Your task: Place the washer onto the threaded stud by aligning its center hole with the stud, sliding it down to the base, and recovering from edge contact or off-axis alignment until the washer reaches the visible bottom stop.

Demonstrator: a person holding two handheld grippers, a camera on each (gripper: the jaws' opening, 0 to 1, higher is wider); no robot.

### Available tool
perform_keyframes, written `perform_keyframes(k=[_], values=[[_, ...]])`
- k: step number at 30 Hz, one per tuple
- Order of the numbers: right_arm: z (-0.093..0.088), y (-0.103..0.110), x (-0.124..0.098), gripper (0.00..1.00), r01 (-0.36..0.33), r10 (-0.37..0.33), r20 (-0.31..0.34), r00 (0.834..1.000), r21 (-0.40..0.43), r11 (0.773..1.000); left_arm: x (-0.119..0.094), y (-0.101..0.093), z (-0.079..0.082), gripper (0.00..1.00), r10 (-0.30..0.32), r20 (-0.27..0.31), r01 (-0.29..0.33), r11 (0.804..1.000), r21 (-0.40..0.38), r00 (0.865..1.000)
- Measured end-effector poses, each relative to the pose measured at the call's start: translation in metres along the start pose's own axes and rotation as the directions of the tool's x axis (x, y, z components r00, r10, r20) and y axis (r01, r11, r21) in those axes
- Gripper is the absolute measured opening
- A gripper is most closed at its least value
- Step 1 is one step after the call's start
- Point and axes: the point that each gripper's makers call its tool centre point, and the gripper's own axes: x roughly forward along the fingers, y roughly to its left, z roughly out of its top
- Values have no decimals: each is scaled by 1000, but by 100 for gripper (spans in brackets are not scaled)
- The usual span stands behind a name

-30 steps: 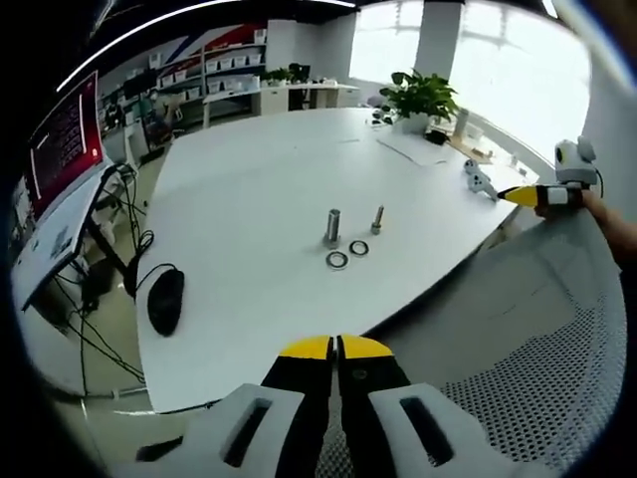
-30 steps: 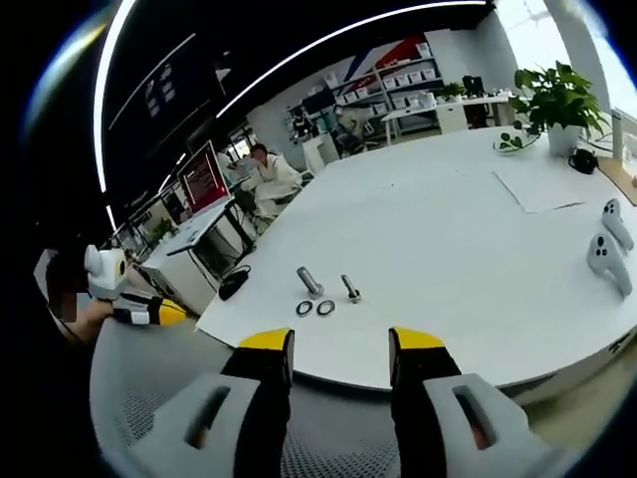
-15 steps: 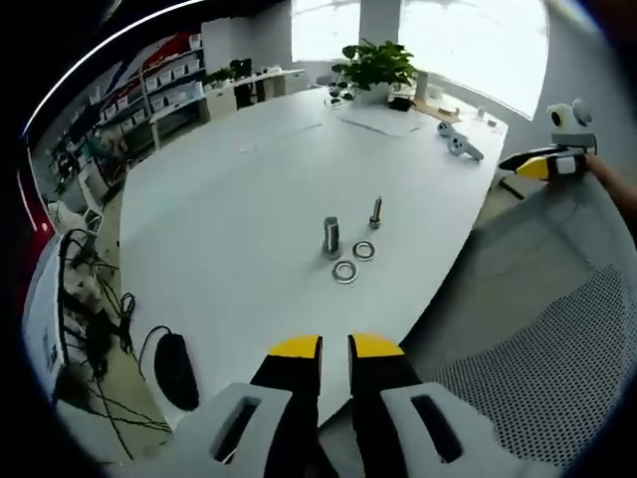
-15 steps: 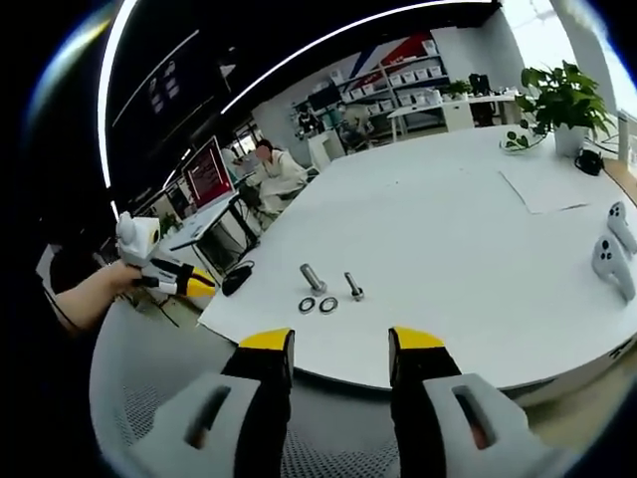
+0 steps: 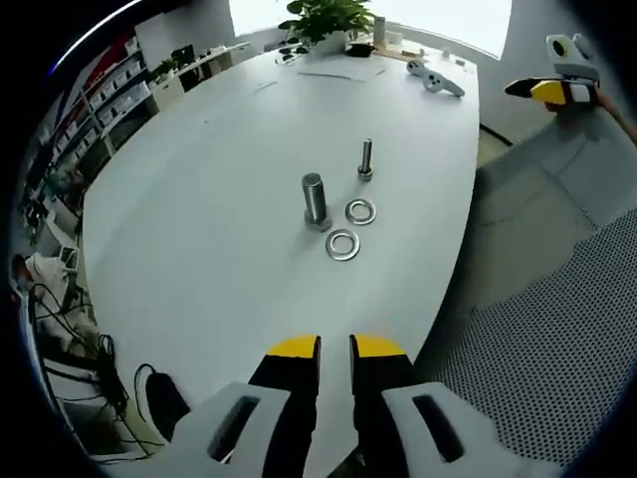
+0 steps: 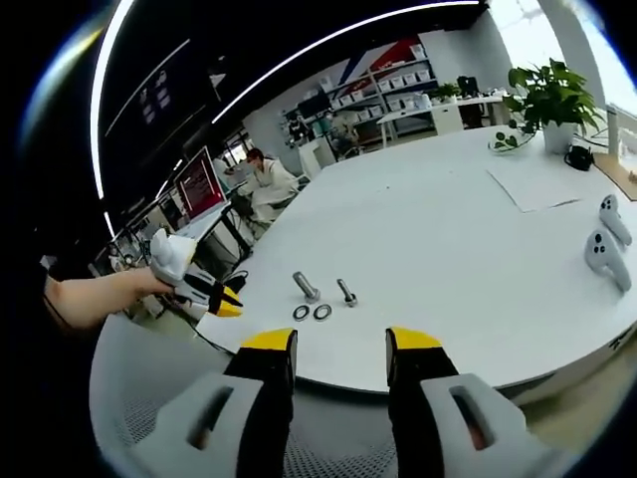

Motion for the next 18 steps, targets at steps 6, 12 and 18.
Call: perform_keyframes(k=[6,12,18], values=[[1,0,0,38,3,-3,1,1000,0,1000,18,1,-4,7,-23,-73,29,997,74,997],[3,-1,-1,38,15,-15,11,1000,11,1000,36,-1,3,7,-66,-92,78,987,138,994],[2,-2,0,38,23,-23,5,1000,12,1000,49,4,10,10,-57,-100,72,985,158,993]])
